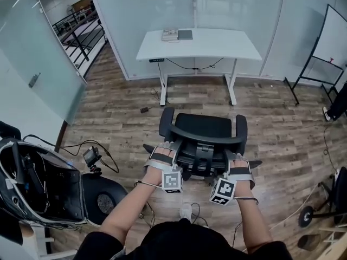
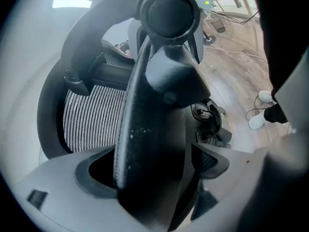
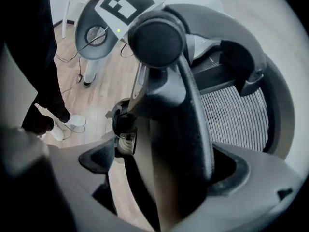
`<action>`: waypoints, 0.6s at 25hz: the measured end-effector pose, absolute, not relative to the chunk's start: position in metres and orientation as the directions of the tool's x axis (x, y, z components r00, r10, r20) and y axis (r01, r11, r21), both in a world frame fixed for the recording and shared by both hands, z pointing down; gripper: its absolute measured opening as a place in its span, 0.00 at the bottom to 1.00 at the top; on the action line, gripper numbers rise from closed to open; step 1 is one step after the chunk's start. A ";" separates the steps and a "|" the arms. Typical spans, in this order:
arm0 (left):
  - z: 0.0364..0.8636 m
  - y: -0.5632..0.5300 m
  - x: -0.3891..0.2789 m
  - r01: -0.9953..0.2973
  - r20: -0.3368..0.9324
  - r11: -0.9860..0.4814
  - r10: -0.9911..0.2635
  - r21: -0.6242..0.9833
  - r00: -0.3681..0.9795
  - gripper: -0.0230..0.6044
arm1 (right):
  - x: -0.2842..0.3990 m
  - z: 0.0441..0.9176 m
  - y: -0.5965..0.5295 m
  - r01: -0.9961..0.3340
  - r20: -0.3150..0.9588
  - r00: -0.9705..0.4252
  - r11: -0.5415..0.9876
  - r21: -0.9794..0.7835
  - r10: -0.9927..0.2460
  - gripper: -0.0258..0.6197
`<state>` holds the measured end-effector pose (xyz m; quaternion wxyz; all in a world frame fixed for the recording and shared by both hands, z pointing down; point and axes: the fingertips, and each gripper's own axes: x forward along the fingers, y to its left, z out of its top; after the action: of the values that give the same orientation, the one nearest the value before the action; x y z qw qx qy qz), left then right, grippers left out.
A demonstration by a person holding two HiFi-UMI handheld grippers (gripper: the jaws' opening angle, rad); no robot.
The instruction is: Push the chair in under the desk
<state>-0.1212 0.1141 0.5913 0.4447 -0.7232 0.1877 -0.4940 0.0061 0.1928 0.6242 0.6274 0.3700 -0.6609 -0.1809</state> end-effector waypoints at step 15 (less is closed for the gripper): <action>0.602 0.078 -0.100 0.115 0.548 -0.558 -0.719 -0.822 0.427 0.81 | 0.037 0.640 0.160 -0.241 0.689 0.144 0.651 0.720 -0.710 0.92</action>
<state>-0.1001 0.0780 0.6024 0.4227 -0.7314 0.2064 -0.4937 0.0366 0.1596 0.6401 0.6552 0.3777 -0.6293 -0.1790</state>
